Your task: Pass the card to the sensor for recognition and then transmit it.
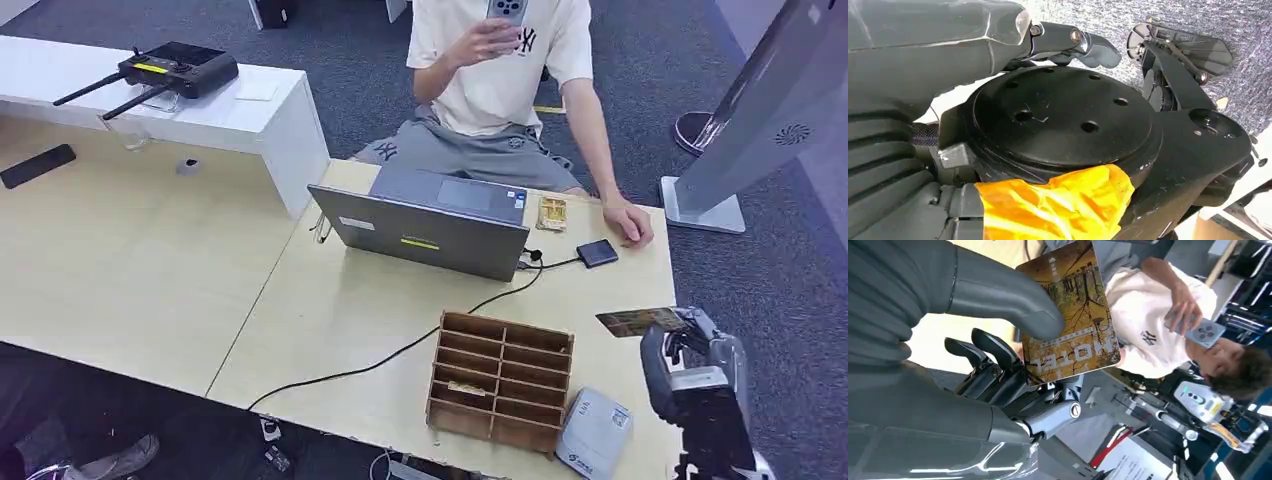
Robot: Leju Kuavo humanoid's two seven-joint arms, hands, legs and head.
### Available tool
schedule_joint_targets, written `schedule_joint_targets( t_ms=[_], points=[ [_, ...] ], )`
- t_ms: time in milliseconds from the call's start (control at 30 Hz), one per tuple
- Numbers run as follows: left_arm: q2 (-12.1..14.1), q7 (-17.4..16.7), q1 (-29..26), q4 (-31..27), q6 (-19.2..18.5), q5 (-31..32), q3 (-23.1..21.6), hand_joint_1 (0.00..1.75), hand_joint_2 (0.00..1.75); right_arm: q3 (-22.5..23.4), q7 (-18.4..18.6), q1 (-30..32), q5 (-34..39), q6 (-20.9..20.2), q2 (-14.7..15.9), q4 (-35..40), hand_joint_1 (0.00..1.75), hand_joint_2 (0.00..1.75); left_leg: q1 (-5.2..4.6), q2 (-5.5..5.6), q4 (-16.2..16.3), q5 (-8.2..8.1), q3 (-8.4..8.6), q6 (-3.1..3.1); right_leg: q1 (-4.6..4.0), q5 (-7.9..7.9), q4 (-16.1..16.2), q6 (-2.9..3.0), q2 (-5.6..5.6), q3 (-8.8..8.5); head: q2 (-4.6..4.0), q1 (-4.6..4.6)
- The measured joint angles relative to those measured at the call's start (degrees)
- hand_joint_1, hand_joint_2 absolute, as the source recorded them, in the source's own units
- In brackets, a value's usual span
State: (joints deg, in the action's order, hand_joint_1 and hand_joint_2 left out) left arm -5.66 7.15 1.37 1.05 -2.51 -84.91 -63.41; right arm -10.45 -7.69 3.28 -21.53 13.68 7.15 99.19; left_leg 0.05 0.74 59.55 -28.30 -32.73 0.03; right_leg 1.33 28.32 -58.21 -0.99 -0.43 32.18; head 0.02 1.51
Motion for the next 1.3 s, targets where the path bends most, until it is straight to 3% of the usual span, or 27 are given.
schedule_joint_targets(
  t_ms=[233,533,1000,1300],
  points=[
    [0.02,0.00,0.00,0.00,-0.11,0.17,0.00,0.00,1.75,-1.99,-1.16,-3.38,0.39,-0.44,-0.52,-0.20,1.75,1.75,0.00,-0.01,0.00,0.01,-0.01,0.01,0.00,0.00,-0.01,0.00,0.01,0.00,0.00,0.00],
    [0.31,-0.07,0.01,0.00,-0.83,0.76,0.00,0.00,1.75,-6.69,-1.33,-12.88,0.09,-2.43,-0.52,-2.84,1.75,1.75,0.00,-0.01,0.00,0.10,-0.01,0.03,0.00,-0.07,-0.02,-0.01,0.01,0.01,0.00,0.00],
    [1.03,-1.16,0.08,-0.41,-0.81,2.36,-0.07,0.00,1.75,-11.80,2.43,-27.84,-3.30,-4.09,-1.11,-12.04,1.75,1.75,0.00,0.01,0.00,0.15,-0.01,0.07,0.00,-0.12,-0.02,0.00,0.00,0.01,0.00,-0.02],
    [2.97,-2.32,-0.19,-4.18,1.36,3.76,-0.39,0.00,1.75,-13.79,5.31,-35.94,-8.30,-3.80,-2.01,-20.10,1.75,1.75,0.01,0.03,0.01,0.18,-0.01,0.04,-0.01,-0.13,-0.02,0.01,-0.01,0.01,0.00,-0.02]
  ],
)
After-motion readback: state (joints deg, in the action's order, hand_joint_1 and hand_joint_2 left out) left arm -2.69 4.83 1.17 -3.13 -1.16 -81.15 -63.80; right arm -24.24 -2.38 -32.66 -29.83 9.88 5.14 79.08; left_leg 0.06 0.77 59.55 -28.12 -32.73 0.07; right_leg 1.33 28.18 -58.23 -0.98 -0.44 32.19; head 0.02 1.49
